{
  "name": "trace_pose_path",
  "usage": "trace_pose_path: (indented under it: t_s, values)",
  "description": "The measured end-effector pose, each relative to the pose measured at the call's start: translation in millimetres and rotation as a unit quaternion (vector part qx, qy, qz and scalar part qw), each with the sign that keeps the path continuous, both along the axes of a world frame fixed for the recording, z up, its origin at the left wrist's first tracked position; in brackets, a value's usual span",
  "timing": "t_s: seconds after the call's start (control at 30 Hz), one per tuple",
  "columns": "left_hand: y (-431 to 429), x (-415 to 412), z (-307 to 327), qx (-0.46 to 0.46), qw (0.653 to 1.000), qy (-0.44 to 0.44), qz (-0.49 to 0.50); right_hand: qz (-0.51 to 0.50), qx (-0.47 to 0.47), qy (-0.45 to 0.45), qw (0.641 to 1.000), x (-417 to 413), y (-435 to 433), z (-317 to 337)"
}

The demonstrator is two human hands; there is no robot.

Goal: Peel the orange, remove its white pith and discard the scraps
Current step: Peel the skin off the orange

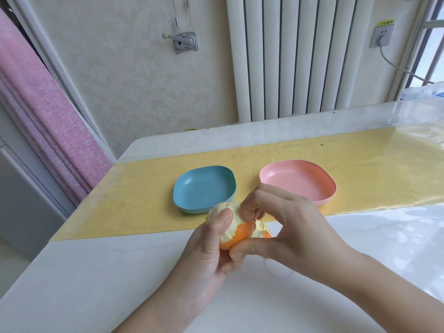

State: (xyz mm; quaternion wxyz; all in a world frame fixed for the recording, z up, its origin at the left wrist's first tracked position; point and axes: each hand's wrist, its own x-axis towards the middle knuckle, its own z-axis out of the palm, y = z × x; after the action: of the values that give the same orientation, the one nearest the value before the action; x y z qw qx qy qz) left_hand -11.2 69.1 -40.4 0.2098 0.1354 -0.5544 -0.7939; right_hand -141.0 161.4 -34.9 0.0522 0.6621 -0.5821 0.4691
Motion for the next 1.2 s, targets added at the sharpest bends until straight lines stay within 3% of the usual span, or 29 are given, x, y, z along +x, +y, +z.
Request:
trace_pose_path:
  t_s: [0.37,0.67,1.0,1.2]
  values:
    - [3,-1,0,0.015,1.0,-0.009,0.005,0.034,0.004,0.001,0.999,-3,-1,-1]
    - [1,-2,2,0.119,0.992,0.016,0.027,0.035,-0.026,-0.039,0.998,1,-3,-3]
    - [5,-1,5,0.118,0.992,-0.035,0.007,0.025,-0.022,-0.015,0.999,-1,-1,-4]
    - [5,-3,11,0.13,0.99,-0.007,0.054,0.024,-0.055,-0.04,0.997,6,-7,-11]
